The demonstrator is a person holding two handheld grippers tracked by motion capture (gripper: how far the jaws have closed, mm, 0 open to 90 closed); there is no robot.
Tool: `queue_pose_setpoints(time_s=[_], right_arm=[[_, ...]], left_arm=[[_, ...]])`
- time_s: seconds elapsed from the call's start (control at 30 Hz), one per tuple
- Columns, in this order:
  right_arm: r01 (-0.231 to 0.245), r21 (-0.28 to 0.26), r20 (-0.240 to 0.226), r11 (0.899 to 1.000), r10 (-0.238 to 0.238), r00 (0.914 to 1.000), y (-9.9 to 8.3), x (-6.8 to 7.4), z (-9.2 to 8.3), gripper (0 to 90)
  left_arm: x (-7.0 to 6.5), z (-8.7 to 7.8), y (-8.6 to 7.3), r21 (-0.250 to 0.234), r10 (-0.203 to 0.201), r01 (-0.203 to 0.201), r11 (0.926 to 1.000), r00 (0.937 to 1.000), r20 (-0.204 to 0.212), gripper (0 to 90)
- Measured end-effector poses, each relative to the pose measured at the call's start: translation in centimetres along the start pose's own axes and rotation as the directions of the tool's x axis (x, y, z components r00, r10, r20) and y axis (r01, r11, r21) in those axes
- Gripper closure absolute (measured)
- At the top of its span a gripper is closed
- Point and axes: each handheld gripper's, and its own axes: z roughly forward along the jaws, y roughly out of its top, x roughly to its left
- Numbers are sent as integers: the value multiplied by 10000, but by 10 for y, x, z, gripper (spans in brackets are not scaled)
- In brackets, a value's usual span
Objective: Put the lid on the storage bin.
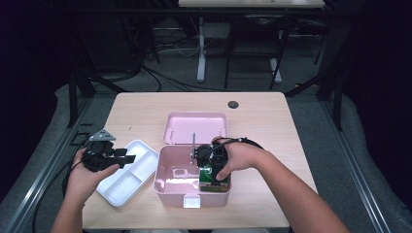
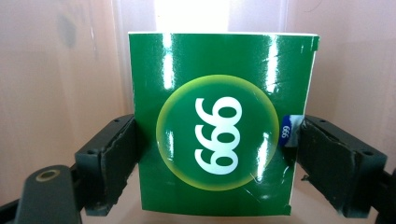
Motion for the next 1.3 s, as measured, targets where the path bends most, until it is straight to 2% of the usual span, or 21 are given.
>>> queue_pose_setpoints(time_s=[0.07,0.1,0.2,0.57,1.0,1.1,1.3], right_arm=[[-36,3,35,10000,36,10000,0,-1,1,159],[-34,-25,23,10000,34,10000,-1,-1,0,204],[-84,-393,-5,9992,83,10000,-3,-2,-5,192],[-237,-436,51,9988,239,9997,-6,0,-12,223],[-394,-630,190,9972,407,9990,-13,7,-39,271],[-439,-541,420,9976,462,9980,-17,9,-44,277],[-633,-876,568,9941,684,9960,-27,13,-58,296]], left_arm=[[0,0,0,1,17,-17,10000,10000,12,536],[0,0,0,5,21,-21,10000,10000,11,535],[0,1,0,17,17,-17,10000,10000,5,533],[0,1,0,-2,-1,1,10000,10000,-19,532],[1,2,-1,-176,-323,324,9993,9995,48,528],[1,2,-2,-209,-448,450,9988,9989,127,529],[1,3,-2,-96,-330,331,9994,9994,61,539]])
